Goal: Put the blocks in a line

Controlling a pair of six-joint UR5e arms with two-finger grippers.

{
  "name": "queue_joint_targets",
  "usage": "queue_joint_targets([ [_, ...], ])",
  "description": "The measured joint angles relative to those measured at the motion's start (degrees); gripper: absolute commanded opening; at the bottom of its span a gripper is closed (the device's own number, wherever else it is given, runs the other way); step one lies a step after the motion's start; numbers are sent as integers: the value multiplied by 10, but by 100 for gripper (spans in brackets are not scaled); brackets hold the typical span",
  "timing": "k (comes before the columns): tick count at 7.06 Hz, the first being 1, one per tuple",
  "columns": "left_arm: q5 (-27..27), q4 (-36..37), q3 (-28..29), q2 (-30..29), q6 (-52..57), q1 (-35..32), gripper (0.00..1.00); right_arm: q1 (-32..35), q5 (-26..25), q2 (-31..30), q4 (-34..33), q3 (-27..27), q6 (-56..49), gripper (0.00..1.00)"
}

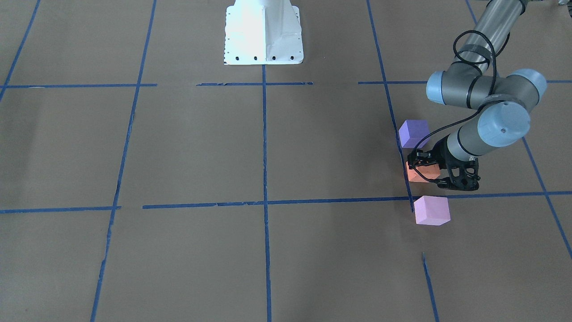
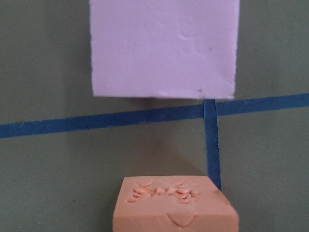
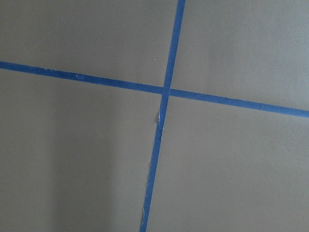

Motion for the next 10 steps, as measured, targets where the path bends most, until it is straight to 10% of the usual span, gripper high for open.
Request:
queue_joint_targets([
  [10,50,102,-126,11,-1,-61,100,0,0,0,0,0,0,100],
])
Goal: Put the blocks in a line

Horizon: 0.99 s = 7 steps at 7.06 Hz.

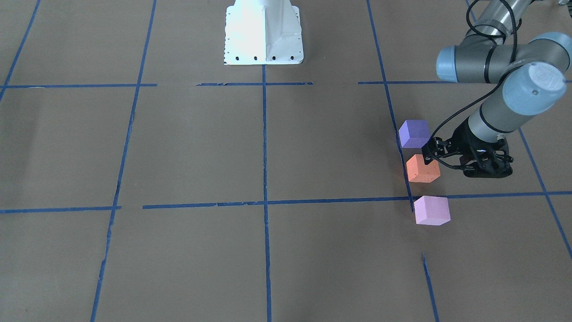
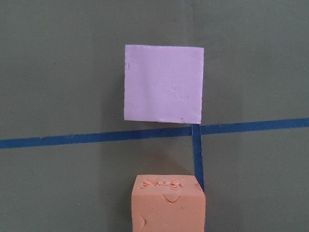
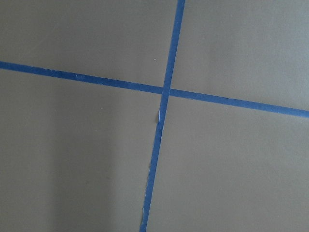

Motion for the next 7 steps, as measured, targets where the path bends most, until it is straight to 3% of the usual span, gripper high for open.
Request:
queue_joint_targets([
  [3,-21,8,-17,33,58,-115,100,0,0,0,0,0,0,100],
  [7,-130,-55,0,190,226,-205,100,0,0,0,0,0,0,100],
])
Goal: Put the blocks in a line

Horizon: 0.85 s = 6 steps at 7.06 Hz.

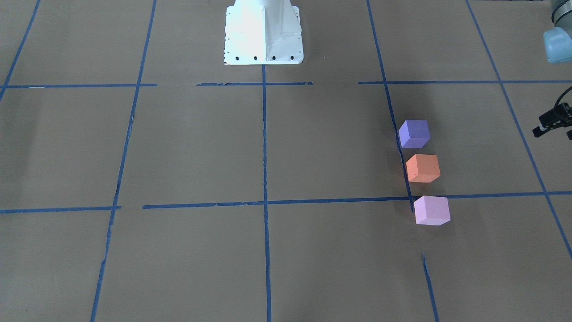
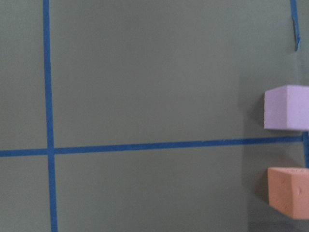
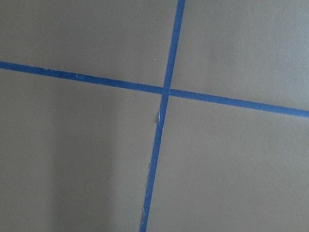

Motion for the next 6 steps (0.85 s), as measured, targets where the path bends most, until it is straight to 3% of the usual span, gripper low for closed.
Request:
queue_joint_targets([
  [2,-25,-9,15,38,-5,-23,100,0,0,0,0,0,0,100],
  [6,2,1,17,44,33,-95,100,0,0,0,0,0,0,100],
])
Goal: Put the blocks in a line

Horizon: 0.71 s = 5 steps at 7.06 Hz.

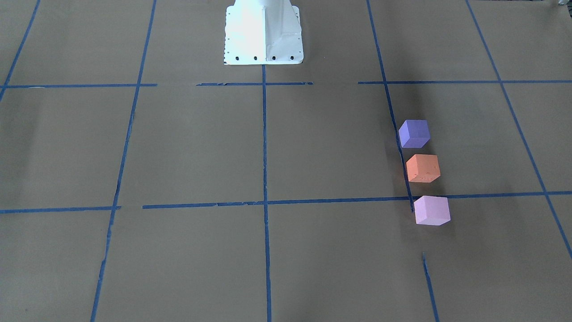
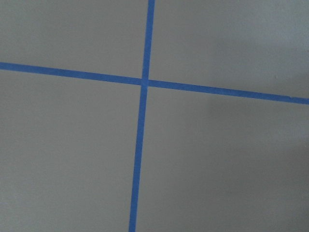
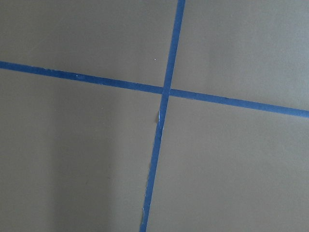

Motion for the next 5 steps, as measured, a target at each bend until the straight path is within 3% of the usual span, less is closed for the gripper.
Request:
queue_joint_targets([
  [5,17,68,-6,-1,52,-18,100,0,0,0,0,0,0,100],
])
